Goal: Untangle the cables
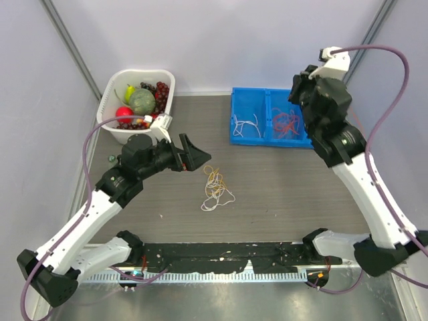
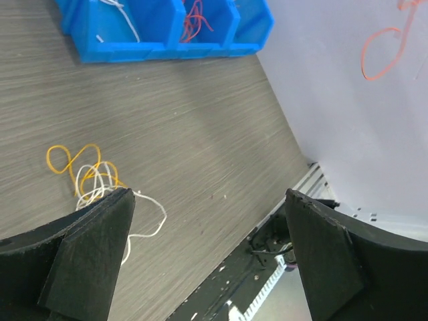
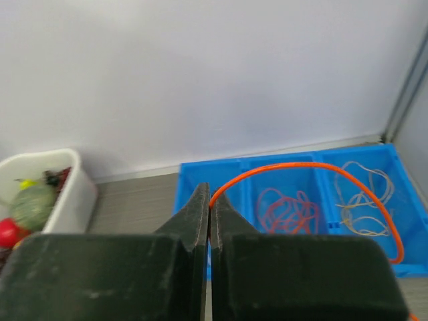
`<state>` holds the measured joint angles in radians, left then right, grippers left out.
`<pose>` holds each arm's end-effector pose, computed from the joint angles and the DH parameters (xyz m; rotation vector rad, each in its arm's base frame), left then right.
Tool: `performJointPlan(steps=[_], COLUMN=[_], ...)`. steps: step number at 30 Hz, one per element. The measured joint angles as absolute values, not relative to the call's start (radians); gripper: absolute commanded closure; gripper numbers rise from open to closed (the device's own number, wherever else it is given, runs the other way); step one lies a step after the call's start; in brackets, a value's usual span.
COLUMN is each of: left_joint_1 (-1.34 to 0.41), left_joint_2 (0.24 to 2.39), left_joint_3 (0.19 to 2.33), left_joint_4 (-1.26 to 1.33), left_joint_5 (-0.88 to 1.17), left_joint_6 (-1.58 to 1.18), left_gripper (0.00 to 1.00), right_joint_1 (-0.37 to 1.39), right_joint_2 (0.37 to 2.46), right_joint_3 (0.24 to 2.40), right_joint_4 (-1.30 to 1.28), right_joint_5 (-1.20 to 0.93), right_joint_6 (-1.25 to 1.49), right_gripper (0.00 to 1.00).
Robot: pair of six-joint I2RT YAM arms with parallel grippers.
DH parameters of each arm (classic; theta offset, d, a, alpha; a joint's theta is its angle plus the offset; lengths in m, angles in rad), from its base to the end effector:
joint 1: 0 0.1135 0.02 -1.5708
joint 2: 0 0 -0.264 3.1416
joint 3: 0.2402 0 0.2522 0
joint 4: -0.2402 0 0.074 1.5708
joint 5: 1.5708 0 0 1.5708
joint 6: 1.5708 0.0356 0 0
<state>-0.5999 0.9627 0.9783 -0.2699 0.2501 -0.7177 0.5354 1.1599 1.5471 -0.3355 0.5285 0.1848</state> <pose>0.1751 -0.1304 0.3667 0.0751 1.9756 -1.1271 0.2012 0.0985 0.5090 0.1561 1.5207 0.1733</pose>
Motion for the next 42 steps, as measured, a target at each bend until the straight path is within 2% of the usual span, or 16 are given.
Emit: performJointPlan(steps=[4,11,21,27,30,36,40,42], left_joint_1=[-0.6,-0.6,-0.6,-0.6,-0.6,-0.6,-0.6,-0.6], left_joint_2=[0.903,0.861,0.842,0.841,0.841,0.842,0.852,0.87], left_joint_3=[0.92,0.8,0.785,0.791,0.791,0.791,0.791,0.791], left_joint_4=[-0.303,-0.336,-0.411,-0.432,-0.432,-0.43,-0.43,-0.43], left_joint_5=[0.236,0.239,0.208,0.192,0.191,0.202,0.221,0.234], left_joint_6=[-0.694,-0.694,-0.622,-0.595,-0.596,-0.612,-0.624,-0.625], left_gripper=[0.04,0.05,0.05,0.05,0.13,0.19,0.24,0.25], right_joint_1=[0.39,0.256,0.193,0.182,0.178,0.157,0.125,0.11], right_joint_2=[1.303,1.522,1.748,1.797,1.795,1.803,1.899,1.955], right_joint_3=[1.572,1.625,1.632,1.718,1.758,1.672,1.658,1.658], right_joint_4=[-0.313,-0.237,-0.142,-0.163,-0.131,-0.07,-0.081,-0.11], right_joint_5=[0.484,0.432,0.321,0.281,0.282,0.28,0.232,0.198], right_joint_6=[0.173,0.151,0.199,0.216,0.218,0.245,0.289,0.305], right_gripper=[0.99,0.99,1.0,0.99,0.99,0.99,0.94,0.86])
